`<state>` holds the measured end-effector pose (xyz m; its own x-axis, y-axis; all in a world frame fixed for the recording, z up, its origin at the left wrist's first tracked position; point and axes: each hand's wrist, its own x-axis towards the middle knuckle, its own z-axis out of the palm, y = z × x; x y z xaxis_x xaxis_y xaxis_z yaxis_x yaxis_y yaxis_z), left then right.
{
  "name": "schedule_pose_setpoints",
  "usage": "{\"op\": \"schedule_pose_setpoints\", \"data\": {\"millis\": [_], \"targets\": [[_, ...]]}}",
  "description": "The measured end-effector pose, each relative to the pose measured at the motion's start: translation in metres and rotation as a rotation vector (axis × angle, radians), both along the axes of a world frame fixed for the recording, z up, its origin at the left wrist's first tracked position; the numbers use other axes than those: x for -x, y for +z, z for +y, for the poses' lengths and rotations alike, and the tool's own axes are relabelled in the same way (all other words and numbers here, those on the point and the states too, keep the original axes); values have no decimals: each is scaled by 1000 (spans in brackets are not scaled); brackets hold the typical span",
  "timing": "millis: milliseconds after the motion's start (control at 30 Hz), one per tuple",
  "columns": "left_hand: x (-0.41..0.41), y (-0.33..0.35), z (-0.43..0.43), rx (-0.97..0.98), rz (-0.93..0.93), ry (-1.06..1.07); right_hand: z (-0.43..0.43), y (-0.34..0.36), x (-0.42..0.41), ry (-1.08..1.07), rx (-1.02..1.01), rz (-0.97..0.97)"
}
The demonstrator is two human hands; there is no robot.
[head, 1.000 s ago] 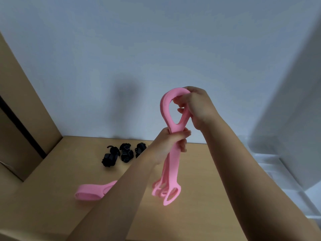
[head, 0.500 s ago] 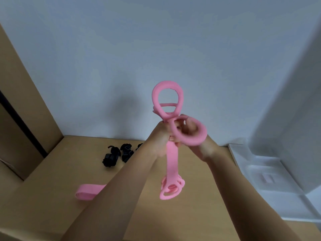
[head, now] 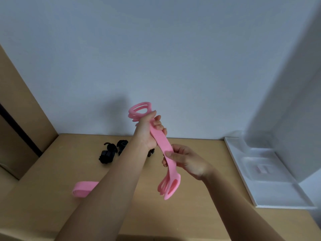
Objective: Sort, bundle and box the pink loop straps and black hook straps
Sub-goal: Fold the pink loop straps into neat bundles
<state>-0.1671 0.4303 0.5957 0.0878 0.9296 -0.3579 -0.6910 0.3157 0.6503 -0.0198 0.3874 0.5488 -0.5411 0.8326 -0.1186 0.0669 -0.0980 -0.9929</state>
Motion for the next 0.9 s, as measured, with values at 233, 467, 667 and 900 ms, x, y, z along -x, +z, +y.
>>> {"op": "schedule_pose_setpoints", "data": {"millis": [233, 467, 667, 900], "targets": [[6, -42, -10, 181, 155, -64, 10, 23, -4, -45, -48, -16], [10, -58, -39, 149, 1002, -344, 22, 38, -7, -130, -41, -81], [16, -69, -46, -494, 1336, 64, 20, 39, -6, -145, -3, -38], [-3, -67, -40, -534, 1038, -179, 19, 34, -8, -149, 48, 3]]}}
